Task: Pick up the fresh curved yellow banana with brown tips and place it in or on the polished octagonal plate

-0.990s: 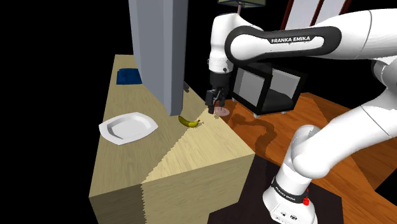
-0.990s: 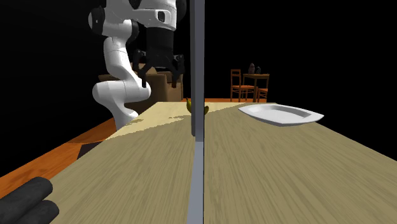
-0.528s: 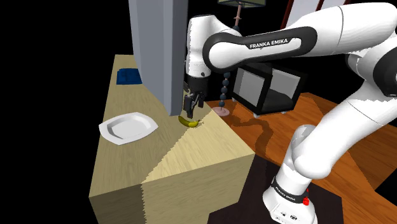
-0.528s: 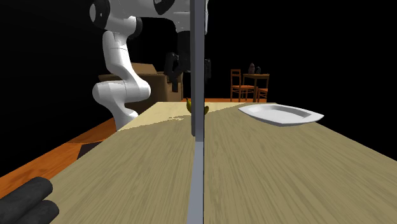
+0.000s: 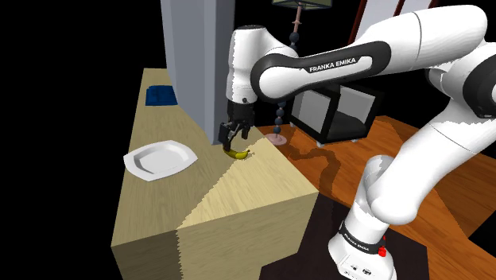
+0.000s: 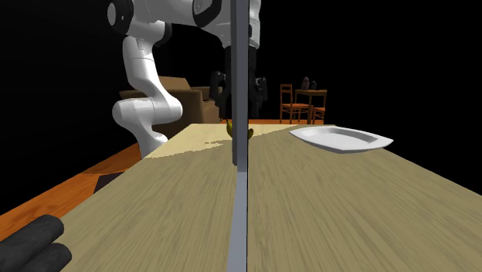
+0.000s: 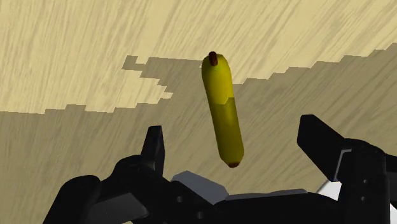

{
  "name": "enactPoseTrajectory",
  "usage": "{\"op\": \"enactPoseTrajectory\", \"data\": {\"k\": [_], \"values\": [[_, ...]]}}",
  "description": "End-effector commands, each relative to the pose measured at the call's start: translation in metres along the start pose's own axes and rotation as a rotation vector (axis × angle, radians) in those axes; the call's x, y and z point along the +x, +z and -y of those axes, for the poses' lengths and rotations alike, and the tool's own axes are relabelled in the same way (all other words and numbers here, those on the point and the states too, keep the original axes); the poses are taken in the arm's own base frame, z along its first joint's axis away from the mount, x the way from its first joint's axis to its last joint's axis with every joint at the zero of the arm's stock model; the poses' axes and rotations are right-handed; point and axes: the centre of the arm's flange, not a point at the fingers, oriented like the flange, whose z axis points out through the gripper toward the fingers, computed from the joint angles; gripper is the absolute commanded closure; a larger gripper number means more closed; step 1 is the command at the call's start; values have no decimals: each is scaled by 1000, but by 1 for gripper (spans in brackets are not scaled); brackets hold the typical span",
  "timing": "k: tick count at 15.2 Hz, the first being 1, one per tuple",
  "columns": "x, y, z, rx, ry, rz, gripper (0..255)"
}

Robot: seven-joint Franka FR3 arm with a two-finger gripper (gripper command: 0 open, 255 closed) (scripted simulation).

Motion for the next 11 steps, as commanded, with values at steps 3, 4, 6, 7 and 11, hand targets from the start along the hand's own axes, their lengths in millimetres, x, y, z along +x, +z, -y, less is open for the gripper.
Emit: {"op": "enactPoseTrajectory", "data": {"k": [3, 4, 6, 7, 11], "values": [[3, 33, 1, -4, -167, 54, 0], [3, 33, 1, -4, -167, 54, 0], [3, 33, 1, -4, -167, 54, 0], [3, 33, 1, -4, -167, 54, 0], [4, 33, 4, -5, -166, 54, 255]]}}
